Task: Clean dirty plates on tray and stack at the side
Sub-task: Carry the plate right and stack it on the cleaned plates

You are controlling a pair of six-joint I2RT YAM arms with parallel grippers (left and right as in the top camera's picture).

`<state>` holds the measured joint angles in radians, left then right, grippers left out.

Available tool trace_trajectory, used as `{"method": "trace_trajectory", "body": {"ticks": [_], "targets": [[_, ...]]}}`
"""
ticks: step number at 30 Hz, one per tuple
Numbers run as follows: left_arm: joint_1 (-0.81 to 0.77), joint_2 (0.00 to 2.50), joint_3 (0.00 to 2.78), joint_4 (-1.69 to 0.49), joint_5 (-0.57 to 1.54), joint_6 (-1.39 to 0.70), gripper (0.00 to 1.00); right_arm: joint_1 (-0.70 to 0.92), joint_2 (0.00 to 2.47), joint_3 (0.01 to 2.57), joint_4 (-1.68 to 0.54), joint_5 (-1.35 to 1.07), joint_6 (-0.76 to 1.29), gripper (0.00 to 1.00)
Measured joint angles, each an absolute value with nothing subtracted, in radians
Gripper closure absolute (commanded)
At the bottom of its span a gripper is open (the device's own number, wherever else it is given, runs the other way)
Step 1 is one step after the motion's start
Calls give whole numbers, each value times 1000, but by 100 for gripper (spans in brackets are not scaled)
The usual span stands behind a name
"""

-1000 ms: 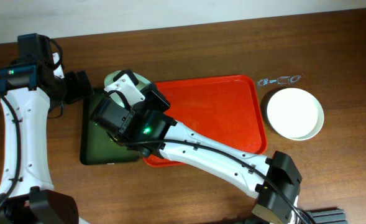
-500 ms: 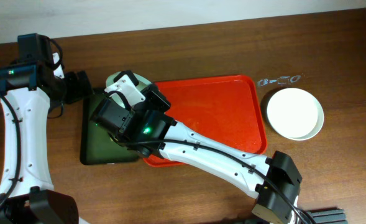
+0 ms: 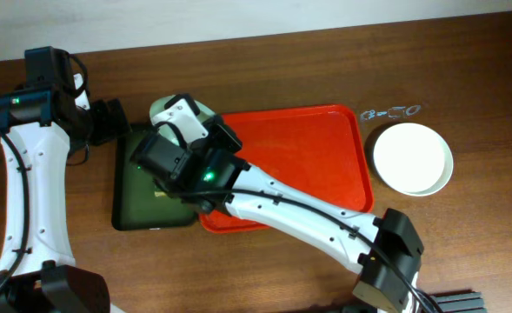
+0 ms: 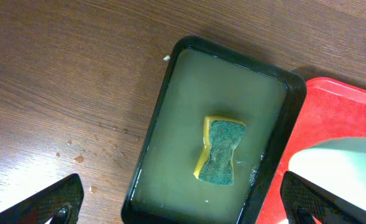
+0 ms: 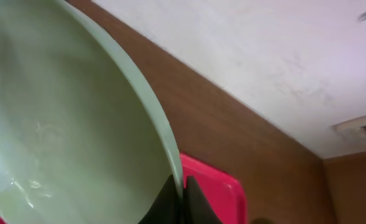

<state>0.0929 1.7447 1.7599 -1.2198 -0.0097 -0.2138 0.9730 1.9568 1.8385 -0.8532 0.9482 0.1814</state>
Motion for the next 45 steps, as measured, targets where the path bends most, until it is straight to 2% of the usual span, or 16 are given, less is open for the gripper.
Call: {"method": "trace_trajectory", "body": {"ticks": [6,13,18,28,35,45], "targets": [[93,1745,1760,-1220,-10,-214,1,859,1957,1839,-916,655,326,96],[93,1745,1760,-1220,-10,-214,1,588,1956,1844,-1137,178,520,96],[93,1745,1760,-1220,-10,-214,1,415,1956,1844,-1257,-18,545,96],[93,1745,1760,-1220,-10,-214,1,187,1956,1844,-1403,-79,496,96],[93,1745,1760,-1220,-10,-214,1,15,1956,1844,-1496,22,442,96],[93,1745,1760,-1220,-10,-214,1,-333,1956,1844,-1599,52,437,96]]}}
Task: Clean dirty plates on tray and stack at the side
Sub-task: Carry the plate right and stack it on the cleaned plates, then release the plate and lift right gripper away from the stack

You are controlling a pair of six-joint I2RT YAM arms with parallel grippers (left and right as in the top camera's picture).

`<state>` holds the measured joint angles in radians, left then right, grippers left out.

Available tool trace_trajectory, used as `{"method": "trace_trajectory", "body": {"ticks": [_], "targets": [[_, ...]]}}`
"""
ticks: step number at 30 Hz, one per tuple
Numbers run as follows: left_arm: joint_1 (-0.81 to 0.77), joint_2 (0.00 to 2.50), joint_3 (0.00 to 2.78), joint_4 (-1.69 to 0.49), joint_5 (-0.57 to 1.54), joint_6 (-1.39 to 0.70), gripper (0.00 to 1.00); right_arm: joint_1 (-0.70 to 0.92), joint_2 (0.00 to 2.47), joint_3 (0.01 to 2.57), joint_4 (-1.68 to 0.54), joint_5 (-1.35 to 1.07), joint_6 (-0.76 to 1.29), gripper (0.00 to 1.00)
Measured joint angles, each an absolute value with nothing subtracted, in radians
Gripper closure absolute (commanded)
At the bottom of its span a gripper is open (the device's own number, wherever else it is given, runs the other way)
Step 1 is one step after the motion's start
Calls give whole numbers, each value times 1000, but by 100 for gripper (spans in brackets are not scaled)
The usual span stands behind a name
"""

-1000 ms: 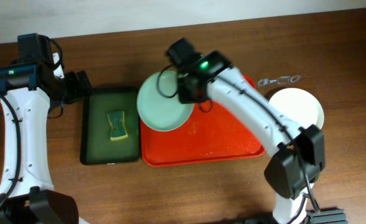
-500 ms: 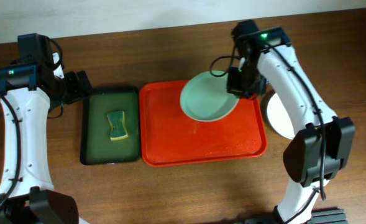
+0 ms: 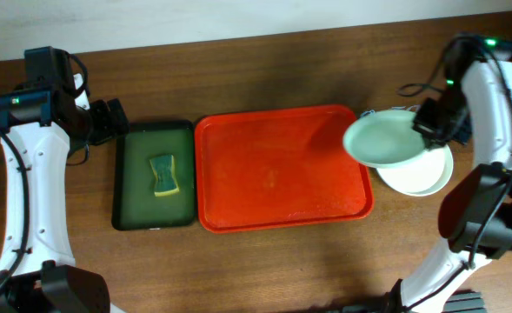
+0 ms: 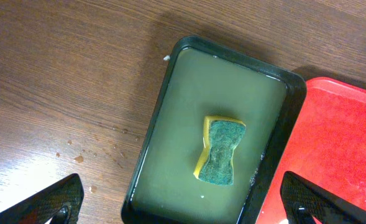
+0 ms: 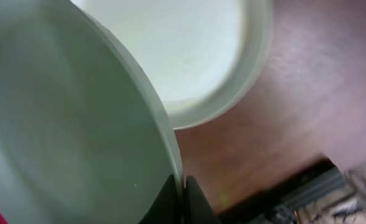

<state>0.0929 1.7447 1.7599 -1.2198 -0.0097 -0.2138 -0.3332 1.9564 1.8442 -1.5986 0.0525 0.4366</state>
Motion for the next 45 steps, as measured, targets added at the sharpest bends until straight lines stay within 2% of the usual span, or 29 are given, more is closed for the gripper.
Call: {"method": "trace_trajectory", "body": {"ticks": [8,17,19,20,21,22,25,28,32,34,38,41,45], "targets": [[93,1745,1760,-1220,-10,-214,1,-552,1956,1844,-1634,56,445,96],[93,1745,1760,-1220,-10,-214,1,-580,1950,1710,-1519,56,498,96],[93,1745,1760,-1220,-10,-214,1,-580,1950,1668,-1489,56,498,87],[93,1745,1760,-1220,-10,-214,1,-580,1950,1654,-1478,56,498,73],[93,1745,1760,-1220,-10,-214,1,-580,1950,1639,-1468,57,500,46],[93,1745,1760,-1220,-10,-214,1,-580,1950,1630,-1461,57,498,41],[93,1745,1760,-1220,-10,-214,1,-580,1949,1629,-1456,56,495,39],[93,1745,1760,-1220,-10,-214,1,-580,1949,1629,-1452,56,469,27],[93,1745,1760,-1220,-10,-214,1,-580,1949,1629,-1457,56,448,25],[93,1745,1760,-1220,-10,-214,1,-580,1949,1629,-1478,55,442,30],[93,1745,1760,-1220,-10,-214,1,-561,1949,1628,-1499,20,353,31],[93,1745,1760,-1220,-10,-214,1,-485,1949,1621,-1491,1,269,31],[93,1745,1760,-1221,-10,-214,1,-332,1949,1594,-1458,-8,203,36]]}}
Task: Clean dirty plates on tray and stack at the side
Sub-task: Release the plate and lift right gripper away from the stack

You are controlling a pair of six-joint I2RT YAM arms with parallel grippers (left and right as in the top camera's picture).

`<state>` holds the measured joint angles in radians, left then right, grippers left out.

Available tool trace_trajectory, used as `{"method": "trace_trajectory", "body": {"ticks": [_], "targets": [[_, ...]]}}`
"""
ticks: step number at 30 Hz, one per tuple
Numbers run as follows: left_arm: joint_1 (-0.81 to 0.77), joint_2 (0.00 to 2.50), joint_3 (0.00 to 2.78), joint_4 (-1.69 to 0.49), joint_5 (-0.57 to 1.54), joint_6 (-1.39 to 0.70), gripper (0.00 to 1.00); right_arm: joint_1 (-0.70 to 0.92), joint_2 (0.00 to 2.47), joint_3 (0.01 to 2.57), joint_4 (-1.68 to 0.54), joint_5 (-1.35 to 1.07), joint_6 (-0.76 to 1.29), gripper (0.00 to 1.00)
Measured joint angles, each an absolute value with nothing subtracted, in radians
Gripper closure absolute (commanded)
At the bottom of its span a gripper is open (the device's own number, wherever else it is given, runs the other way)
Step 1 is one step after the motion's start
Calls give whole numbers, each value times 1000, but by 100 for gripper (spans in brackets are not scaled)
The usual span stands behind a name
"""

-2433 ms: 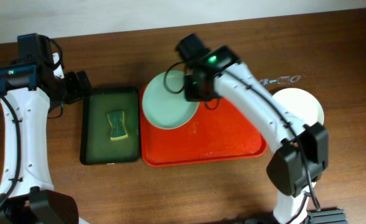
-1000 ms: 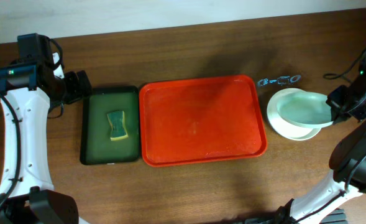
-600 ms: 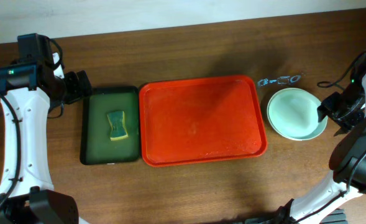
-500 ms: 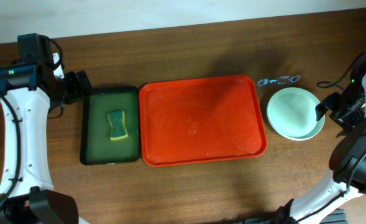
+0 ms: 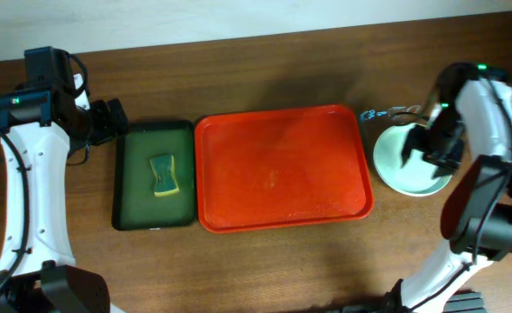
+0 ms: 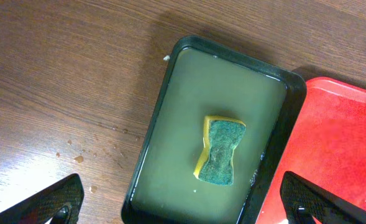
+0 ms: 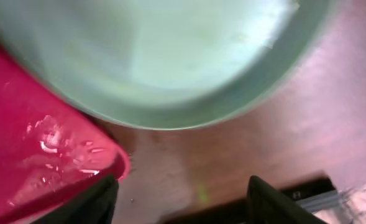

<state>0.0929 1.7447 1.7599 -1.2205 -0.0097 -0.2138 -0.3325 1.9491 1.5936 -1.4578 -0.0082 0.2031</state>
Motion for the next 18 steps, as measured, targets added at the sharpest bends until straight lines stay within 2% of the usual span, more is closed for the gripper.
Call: {"method": "trace_trajectory", "body": {"ticks": [5,6,7,12,18], "targets": [[93,1745,1760,-1221,-10,-214,1,-173,1949,1543,-1382,-13,153,39],[93,1745,1760,-1221,-10,-214,1,-146,1949,1542,-1365,-14,148,28],[93,1745,1760,-1221,-10,-214,1,-121,1949,1541,-1356,-17,137,2],[93,1745,1760,-1221,-10,-214,1,-50,1949,1541,-1337,-17,113,1],[93,1745,1760,-1221,-10,-214,1,-47,1949,1541,-1318,-16,105,2]]}}
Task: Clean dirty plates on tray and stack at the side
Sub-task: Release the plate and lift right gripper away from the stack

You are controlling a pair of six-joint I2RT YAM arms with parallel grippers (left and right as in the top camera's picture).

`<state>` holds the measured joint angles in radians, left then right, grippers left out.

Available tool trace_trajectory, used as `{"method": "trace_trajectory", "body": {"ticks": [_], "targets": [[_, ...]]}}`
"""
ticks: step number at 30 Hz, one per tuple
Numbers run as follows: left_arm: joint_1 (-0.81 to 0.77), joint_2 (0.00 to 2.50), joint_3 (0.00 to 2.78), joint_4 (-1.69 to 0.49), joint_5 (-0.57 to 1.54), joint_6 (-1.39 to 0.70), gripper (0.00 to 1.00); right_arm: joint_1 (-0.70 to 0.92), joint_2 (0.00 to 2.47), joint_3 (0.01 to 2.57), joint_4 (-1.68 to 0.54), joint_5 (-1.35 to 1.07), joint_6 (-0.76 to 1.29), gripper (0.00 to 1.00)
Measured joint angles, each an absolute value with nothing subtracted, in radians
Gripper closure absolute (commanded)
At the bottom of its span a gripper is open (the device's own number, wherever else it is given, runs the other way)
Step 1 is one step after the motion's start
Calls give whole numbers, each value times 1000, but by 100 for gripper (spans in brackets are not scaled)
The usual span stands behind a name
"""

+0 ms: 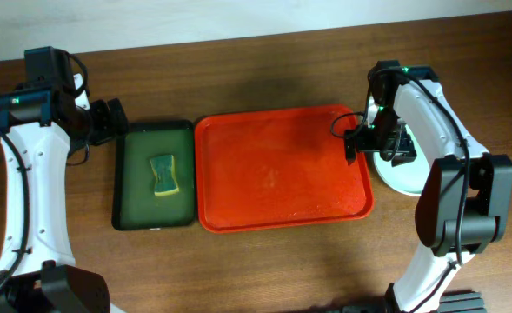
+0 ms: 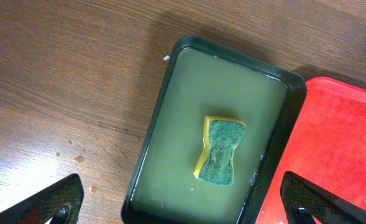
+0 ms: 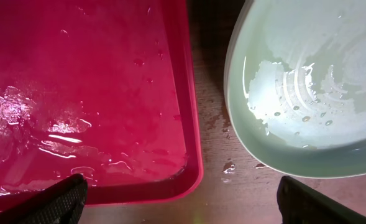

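The red tray point(image 1: 282, 165) lies wet and bare, with no plates on it. To its right sits the plate stack point(image 1: 412, 178), partly hidden by my right arm. Its top plate is pale green and wet point(image 3: 307, 81). My right gripper point(image 1: 370, 139) point(image 3: 183, 208) hangs open over the gap between the tray's right rim point(image 3: 192, 124) and that plate, holding nothing. My left gripper point(image 1: 108, 122) point(image 2: 183, 210) is open above the near end of the black basin point(image 2: 164, 106). In the basin's murky water lies the green-and-yellow sponge point(image 2: 220, 152) point(image 1: 162, 176).
Water drops point(image 3: 229, 167) mark the wood between tray and plate. Crumbs and small spots point(image 2: 77, 158) dot the table left of the basin. Clear wet marks point(image 1: 390, 111) lie behind the plate stack.
My right gripper, open over the plate stack, has moved left and now hangs at the tray's right rim. The green plate stays on the stack. The left arm has not moved.
My right gripper was shut on the green plate's rim near the basin and the tray's left end. Then it held that plate over the white plate at the right. Then it was open with the plate on the stack, and now it is beside it.
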<state>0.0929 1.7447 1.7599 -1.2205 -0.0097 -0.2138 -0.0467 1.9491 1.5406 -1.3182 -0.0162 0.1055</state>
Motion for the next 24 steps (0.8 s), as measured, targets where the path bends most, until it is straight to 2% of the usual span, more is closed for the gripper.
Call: {"method": "trace_trajectory", "body": {"ticks": [24], "targets": [[93,1745,1760,-1221,-10,-214,1,-47,1949,1541,-1239,-16,105,2]]}}
